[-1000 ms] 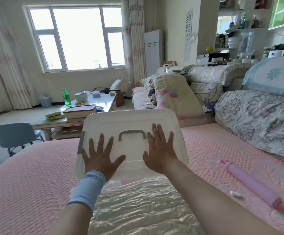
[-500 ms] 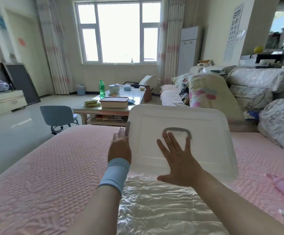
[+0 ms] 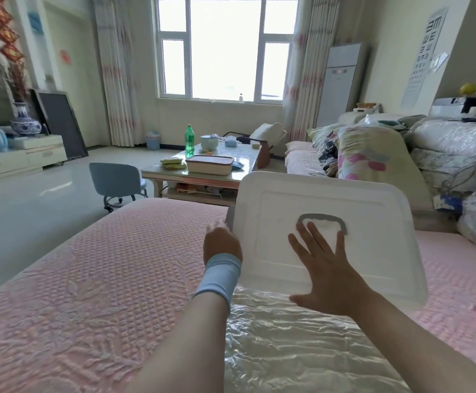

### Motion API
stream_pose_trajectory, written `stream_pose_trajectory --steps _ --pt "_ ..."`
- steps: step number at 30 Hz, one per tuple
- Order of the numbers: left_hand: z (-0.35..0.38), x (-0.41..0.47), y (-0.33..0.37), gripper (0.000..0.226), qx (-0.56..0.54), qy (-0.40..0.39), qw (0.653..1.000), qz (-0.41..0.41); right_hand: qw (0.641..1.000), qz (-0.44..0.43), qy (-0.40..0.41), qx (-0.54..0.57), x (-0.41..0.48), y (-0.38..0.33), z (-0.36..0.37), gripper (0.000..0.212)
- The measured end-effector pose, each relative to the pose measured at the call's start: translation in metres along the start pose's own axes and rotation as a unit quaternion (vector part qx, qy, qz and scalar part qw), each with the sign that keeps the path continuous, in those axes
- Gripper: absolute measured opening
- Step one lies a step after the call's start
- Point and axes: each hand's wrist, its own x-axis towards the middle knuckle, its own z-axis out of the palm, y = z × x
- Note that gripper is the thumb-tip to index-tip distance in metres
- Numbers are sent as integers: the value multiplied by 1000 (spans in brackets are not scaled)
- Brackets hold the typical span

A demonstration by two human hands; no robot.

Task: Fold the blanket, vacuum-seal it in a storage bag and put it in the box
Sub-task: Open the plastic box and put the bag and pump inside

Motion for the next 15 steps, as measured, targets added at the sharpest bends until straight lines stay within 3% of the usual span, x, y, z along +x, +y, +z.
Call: stream_pose_trajectory --steps 4,7,9,11,13,15 --pt "-1 -2 12 41 -56 15 994 94 999 14 -12 37 6 10 2 123" --pt "3 -3 13 58 -52 -139 987 60 998 15 -5 61 10 16 0 122" --pt "7 -2 9 72 33 -212 976 43 996 27 4 90 10 24 -1 121" --pt "9 -1 10 73 131 -171 973 81 992 61 -3 107 9 35 -2 121" --pt "12 -3 22 66 152 -103 972 146 988 111 -21 102 4 49 -1 119" --pt "19 -8 34 56 158 -106 953 234 983 156 -41 92 -2 60 1 113"
